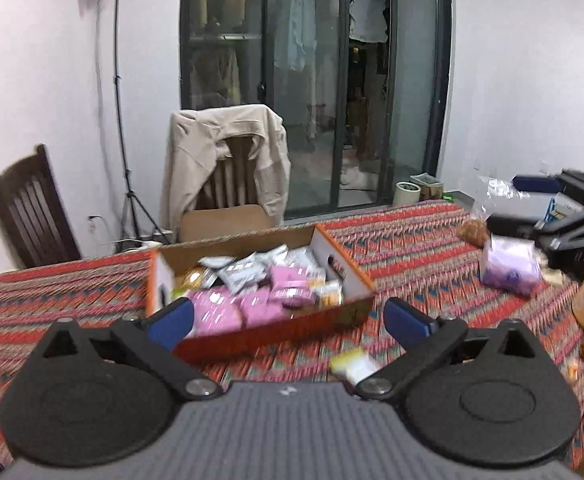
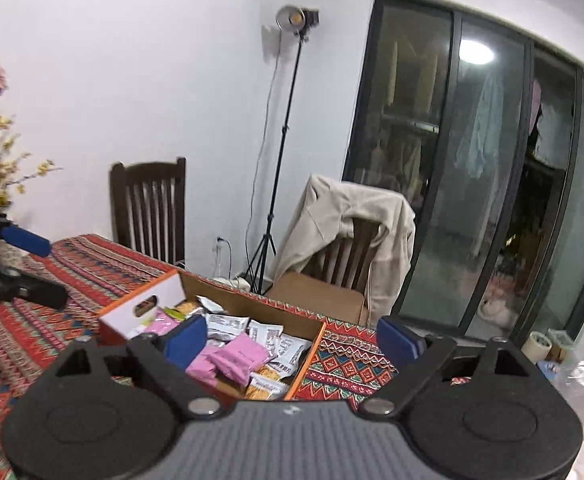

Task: Organize snacks
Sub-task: 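Withdraw both tools from the box toward the last two packets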

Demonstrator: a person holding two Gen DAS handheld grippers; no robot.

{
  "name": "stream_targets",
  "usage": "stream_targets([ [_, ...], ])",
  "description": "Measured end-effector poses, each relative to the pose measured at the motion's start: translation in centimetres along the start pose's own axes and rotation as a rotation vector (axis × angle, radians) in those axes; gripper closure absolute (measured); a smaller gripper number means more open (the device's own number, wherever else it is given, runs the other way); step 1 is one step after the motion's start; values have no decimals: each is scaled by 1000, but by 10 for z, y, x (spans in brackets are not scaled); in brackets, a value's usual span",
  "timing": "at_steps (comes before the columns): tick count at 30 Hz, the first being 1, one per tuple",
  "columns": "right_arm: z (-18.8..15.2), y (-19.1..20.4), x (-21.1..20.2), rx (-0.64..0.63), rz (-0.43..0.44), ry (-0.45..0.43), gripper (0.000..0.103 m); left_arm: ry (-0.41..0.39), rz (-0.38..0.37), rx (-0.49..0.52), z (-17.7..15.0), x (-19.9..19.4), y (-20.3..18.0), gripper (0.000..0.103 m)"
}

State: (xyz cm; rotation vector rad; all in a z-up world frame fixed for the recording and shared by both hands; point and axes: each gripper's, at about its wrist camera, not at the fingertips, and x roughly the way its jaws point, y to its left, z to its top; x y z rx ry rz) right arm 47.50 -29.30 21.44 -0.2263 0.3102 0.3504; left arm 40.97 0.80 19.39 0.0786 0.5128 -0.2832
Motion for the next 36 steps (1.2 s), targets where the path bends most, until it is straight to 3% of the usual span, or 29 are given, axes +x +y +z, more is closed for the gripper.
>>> stream_targets([
  [4,-25,10,-64,2,16,-27,5,-39,42,21,-50,-59,-10,0],
  [11,-88,37,-153,39,38,-31,0,-31,51,-74,-139,-132,-19,0],
  [15,-134,57,-183,72,25,-1,0,-37,58,-96,-184,-155,-28,0],
  [19,-178,77,-202,158,22,44,0,-24,133,-126,-223,-164,-37,0],
  [23,-217,86,-202,240,67,109,0,55,163,-155,-245,-154,-38,0],
  [26,-238,89,-200,257,34,167,0,86,161,-184,-254,-149,-37,0],
  [36,-248,91,-199,290,34,155,0,106,159,-214,-257,-135,-34,0],
])
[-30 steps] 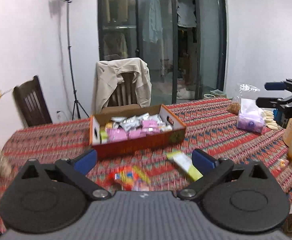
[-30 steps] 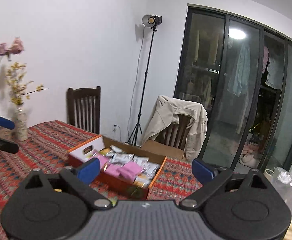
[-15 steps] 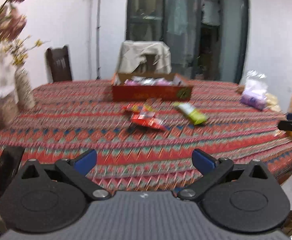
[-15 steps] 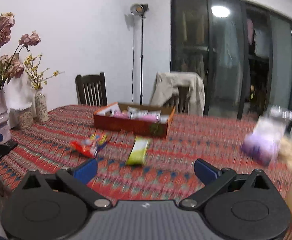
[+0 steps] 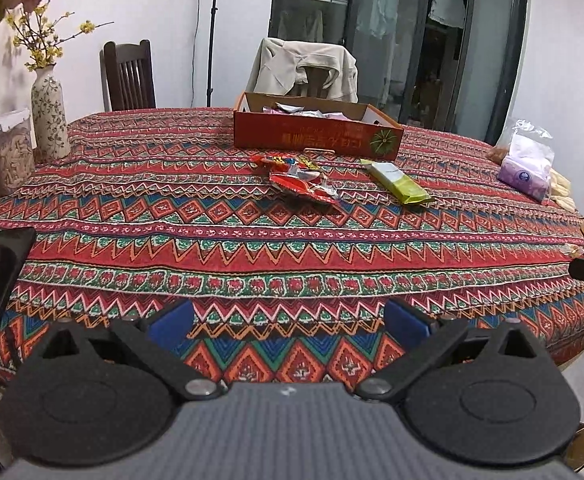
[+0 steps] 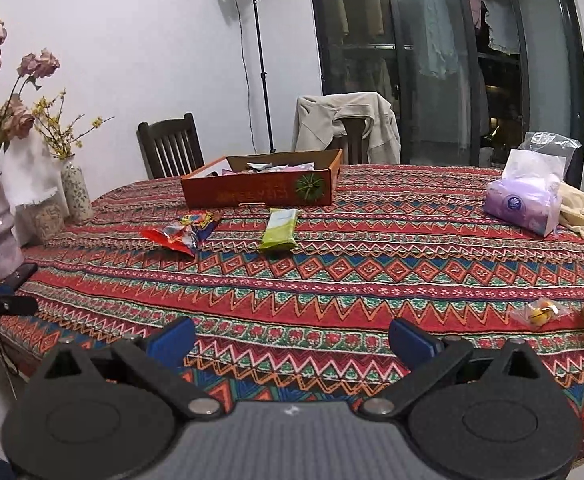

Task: Organize snacks
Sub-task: 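Withdraw both tools from the box toward the last two packets, then grasp the red-blue chip bag with the left tool while the right grasps the yellow-green bar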

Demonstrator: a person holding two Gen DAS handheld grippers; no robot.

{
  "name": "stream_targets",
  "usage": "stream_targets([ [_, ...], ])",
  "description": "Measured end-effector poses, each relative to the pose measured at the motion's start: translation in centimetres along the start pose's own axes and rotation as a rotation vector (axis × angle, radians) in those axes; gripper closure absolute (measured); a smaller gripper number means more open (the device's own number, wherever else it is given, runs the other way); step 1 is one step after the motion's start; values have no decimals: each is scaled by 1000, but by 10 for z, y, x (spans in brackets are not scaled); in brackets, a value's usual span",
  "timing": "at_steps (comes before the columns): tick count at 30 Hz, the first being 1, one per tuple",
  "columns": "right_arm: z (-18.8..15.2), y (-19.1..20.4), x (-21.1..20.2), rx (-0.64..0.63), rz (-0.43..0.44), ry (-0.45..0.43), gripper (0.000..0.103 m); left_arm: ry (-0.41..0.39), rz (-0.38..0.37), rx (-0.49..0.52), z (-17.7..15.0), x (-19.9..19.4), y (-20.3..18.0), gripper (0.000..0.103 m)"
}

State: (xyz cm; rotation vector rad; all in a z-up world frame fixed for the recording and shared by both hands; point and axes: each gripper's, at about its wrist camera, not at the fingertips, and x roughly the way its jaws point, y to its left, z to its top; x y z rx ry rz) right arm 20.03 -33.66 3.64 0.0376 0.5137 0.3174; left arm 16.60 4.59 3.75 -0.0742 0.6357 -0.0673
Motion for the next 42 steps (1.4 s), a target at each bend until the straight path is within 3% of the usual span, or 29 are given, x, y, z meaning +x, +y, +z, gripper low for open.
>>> stream_targets([
  [8,26,-4,45,26,7,1,3,17,-5,7,35,44,0,0],
  [11,39,-4,70,31,11,5,10,28,-18,-3,52,69,2,0],
  [24,89,8,217,-34,98,84,18,111,-58,-15,122,201,-11,0],
  [27,96,13,247,-69,94,117,25,117,-56,20,132,227,-21,0],
  [31,103,13,280,-81,80,141,25,134,-45,7,139,256,-22,1],
  [32,104,13,285,-82,77,142,26,135,-49,-2,139,262,-20,4],
  [36,104,10,300,-87,66,139,47,114,-32,-9,138,270,-17,17],
  [39,102,7,307,-85,67,143,49,94,-19,-11,138,270,-15,32],
  [42,102,5,307,-79,70,140,59,84,-49,-20,138,269,-13,41],
])
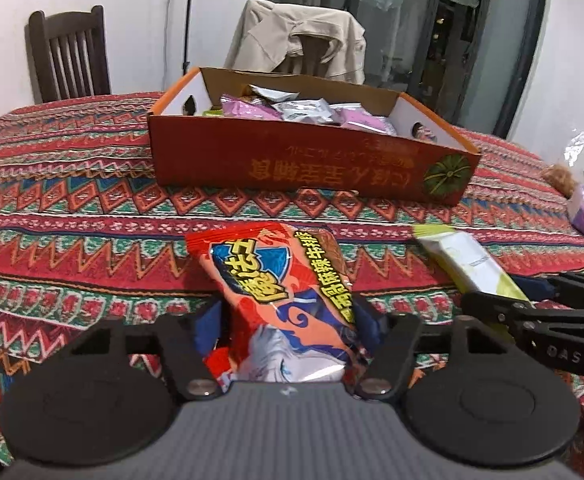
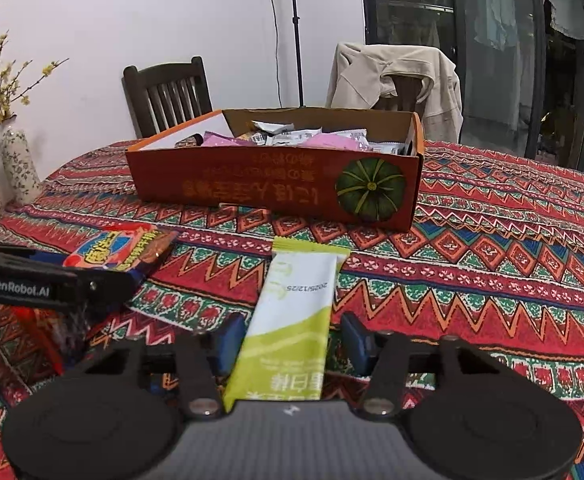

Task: Organize snacks
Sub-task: 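Grasp the red-blue chip bag with the left tool while the right grasps the yellow-green bar, then carry the chip bag and bar into the cardboard box and open both tools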

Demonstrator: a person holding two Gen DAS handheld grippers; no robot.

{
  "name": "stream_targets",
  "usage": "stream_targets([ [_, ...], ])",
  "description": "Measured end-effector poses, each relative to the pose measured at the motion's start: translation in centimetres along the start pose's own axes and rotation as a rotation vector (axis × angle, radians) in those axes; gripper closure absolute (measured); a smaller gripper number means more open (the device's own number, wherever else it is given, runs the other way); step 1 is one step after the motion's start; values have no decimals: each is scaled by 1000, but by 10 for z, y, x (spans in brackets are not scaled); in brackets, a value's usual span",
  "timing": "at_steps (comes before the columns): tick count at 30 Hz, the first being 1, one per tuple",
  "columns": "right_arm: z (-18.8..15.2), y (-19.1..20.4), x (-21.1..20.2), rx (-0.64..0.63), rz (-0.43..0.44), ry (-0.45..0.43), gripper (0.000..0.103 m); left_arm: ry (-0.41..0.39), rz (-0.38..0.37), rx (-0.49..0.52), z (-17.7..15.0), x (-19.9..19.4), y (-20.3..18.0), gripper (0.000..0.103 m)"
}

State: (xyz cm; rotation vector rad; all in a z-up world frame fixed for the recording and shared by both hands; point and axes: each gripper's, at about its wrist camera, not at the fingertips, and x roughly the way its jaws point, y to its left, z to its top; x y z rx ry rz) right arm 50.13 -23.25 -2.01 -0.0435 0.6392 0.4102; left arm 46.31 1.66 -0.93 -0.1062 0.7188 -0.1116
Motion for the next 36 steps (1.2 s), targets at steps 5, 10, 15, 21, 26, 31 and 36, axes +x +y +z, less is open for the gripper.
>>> stream_targets([
  [5,-1,0,-4,0,-10,-4,65,2,-15,10,-6,-9,-3,42],
  [10,-11,7,-23,8,0,-17,65,-2,-47,-4,-21,-43,-9,42],
  [15,-28,13,-50,43,5,-17,65,-31,-53,28,-38,-86,-18,42],
  [21,-43,27,-96,35,-8,-62,65,-88,-67,42,-52,-132,-24,42],
  [26,-46,37,-125,28,-24,-99,65,-116,-78,41,-56,-153,-27,42],
  [31,-47,40,-142,33,-32,-124,65,-131,-101,48,-52,-161,-28,42],
  [36,-30,37,-150,29,3,-153,65,-155,-184,88,-12,-163,-26,42],
])
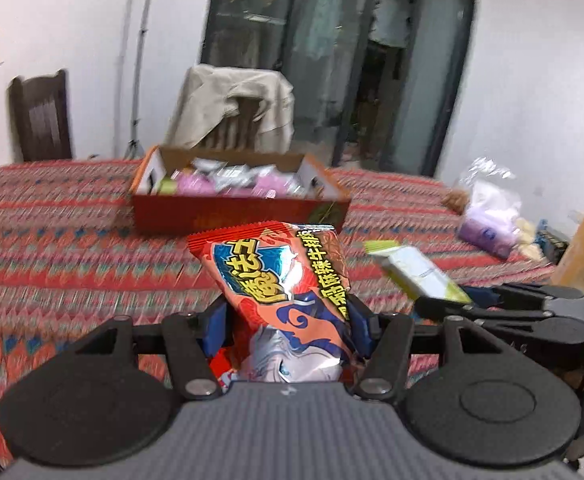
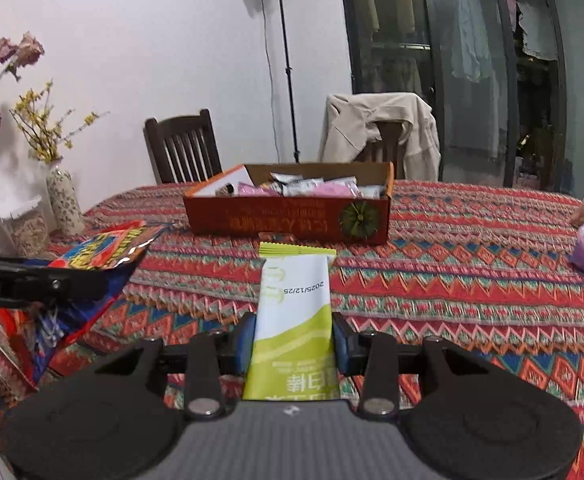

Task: Organize snacks
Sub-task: 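Carry the chip bag and bar into the cardboard box and open both tools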

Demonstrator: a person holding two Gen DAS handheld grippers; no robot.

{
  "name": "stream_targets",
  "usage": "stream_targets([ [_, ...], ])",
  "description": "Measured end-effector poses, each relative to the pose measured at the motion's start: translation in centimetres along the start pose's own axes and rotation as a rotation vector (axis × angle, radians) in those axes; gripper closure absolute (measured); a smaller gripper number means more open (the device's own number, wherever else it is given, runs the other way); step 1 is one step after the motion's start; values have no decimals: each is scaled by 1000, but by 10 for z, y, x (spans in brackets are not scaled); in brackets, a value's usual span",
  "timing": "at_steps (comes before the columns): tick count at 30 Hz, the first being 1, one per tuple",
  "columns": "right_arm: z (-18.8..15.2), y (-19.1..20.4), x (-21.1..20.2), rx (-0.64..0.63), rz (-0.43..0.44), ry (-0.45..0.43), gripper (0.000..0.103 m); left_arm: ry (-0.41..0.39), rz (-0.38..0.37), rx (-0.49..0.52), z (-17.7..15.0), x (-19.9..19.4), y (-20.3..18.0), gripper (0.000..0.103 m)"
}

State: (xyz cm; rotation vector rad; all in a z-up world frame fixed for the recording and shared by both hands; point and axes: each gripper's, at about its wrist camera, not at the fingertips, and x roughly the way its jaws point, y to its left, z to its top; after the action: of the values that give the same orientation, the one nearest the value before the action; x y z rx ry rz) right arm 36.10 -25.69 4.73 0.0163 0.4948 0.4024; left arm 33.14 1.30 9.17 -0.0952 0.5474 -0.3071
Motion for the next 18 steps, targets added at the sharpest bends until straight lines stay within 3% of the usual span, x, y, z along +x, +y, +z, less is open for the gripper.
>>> stream_targets([
  [5,59,-11,12,-35,5,-81,65,-25,-26,27,75,27,13,42],
  [8,107,-29,37,5,47,-103,65,-14,-8,20,125,66,22,42],
  [13,173,-48,113,6,17,-49,65,39,31,-19,182,145,35,42],
  [18,208,-70,200,57,-25,53,65,102,99,-13,201,222,48,42],
])
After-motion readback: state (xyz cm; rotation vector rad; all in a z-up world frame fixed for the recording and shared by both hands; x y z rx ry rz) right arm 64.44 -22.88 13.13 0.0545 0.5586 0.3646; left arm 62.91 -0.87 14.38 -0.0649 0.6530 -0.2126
